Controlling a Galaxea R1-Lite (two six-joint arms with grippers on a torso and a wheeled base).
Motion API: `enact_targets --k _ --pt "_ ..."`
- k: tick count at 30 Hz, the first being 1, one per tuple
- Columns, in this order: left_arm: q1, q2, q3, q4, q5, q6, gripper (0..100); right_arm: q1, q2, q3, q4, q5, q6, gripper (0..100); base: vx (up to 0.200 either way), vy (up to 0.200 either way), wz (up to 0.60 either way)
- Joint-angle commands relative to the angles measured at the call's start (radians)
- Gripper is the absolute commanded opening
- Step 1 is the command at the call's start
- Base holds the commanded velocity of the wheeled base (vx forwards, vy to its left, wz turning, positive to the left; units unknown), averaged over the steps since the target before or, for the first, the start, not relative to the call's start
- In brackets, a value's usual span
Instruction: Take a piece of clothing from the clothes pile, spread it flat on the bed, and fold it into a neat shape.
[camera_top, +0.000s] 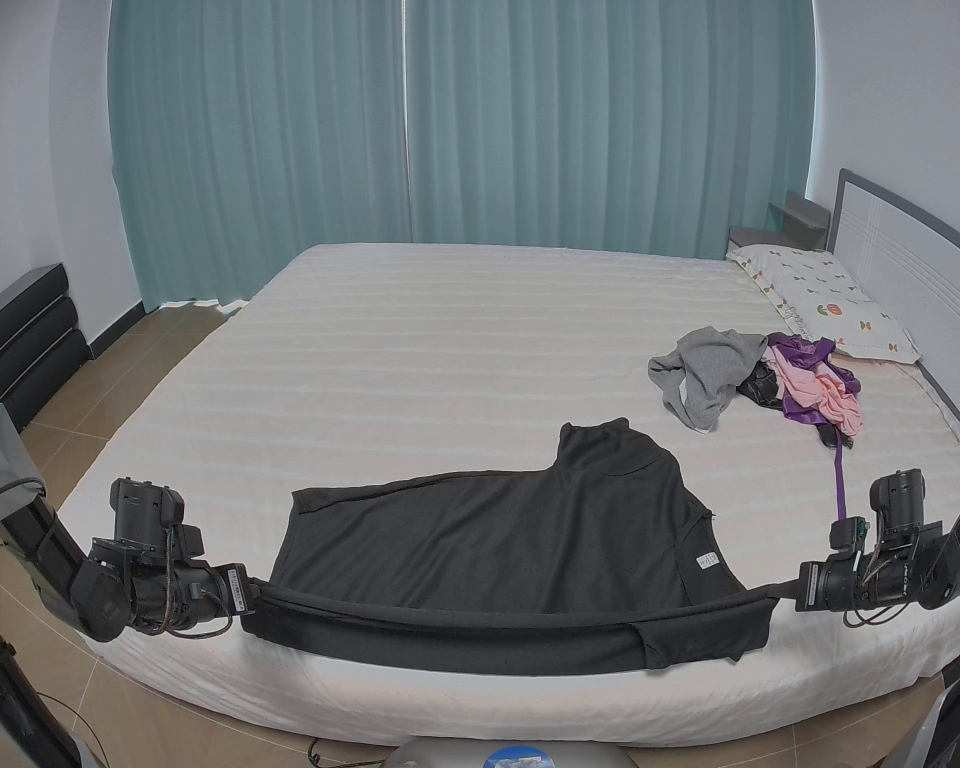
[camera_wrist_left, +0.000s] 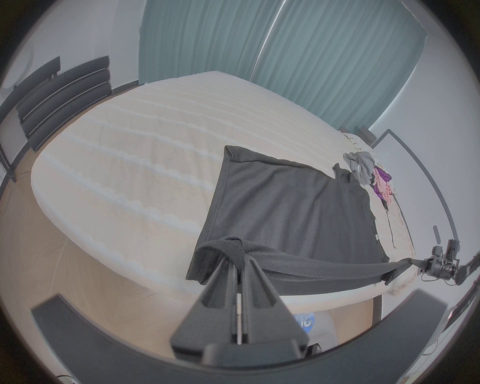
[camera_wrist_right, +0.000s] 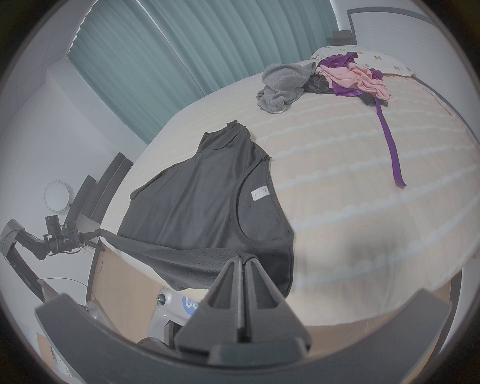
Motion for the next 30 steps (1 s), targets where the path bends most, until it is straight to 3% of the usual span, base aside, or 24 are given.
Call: enact_targets --k 1,22,30 --pt "-0.002 0.063 -0.038 0.000 -0.001 -0.022 0 0.002 0.064 -0.045 -0.001 0.000 0.001 0 0.000 0.000 0.00" --pt "-0.002 0.237 -0.178 -0.002 -0.003 -0.045 0 0.040 0.277 -0.239 -0.001 -0.020 0.004 0 0.000 0.000 0.00" --pt "-0.002 0.290 -0.211 -0.006 -0.004 -0.110 0 0.076 0.310 -0.288 0.001 -0.022 0.004 0 0.000 0.000 0.00"
